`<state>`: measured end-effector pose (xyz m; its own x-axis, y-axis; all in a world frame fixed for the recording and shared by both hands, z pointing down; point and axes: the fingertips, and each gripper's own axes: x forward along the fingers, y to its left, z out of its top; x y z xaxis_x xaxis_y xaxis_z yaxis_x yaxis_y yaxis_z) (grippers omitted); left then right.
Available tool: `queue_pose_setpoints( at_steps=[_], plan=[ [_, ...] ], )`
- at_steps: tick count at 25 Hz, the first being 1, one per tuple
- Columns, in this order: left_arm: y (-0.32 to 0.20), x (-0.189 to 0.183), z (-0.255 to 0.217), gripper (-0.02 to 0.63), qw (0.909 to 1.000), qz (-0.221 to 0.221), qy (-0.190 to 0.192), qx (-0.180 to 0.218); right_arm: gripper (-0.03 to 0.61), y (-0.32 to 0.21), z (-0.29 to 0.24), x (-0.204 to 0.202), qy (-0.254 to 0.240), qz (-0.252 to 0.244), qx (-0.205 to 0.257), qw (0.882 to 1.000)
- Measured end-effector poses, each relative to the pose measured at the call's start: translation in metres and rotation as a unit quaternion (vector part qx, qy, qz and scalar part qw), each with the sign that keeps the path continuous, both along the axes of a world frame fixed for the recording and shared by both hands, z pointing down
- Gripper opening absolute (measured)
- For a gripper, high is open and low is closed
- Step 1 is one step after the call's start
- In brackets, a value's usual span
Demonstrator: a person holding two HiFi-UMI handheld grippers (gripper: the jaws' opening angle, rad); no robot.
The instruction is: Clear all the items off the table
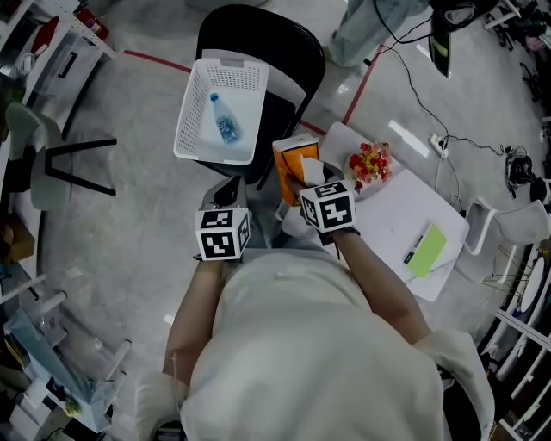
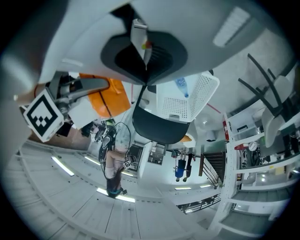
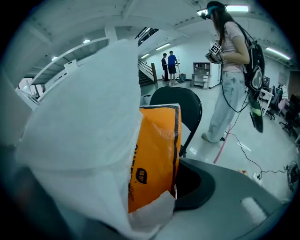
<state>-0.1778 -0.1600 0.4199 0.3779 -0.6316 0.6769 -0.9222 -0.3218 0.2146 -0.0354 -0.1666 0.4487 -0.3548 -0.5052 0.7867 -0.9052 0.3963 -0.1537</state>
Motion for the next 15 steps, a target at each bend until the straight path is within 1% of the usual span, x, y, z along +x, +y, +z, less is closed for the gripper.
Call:
queue_pose_setpoints(
  at_steps=[15],
  plan=[
    [-0.068, -0.077, 0.011, 0.008, 0.9998, -0.002, 0.001, -0.020, 0.291, -0.074, 0.015, -0.094, -0.001, -0.018, -0.020, 1.000]
  ],
)
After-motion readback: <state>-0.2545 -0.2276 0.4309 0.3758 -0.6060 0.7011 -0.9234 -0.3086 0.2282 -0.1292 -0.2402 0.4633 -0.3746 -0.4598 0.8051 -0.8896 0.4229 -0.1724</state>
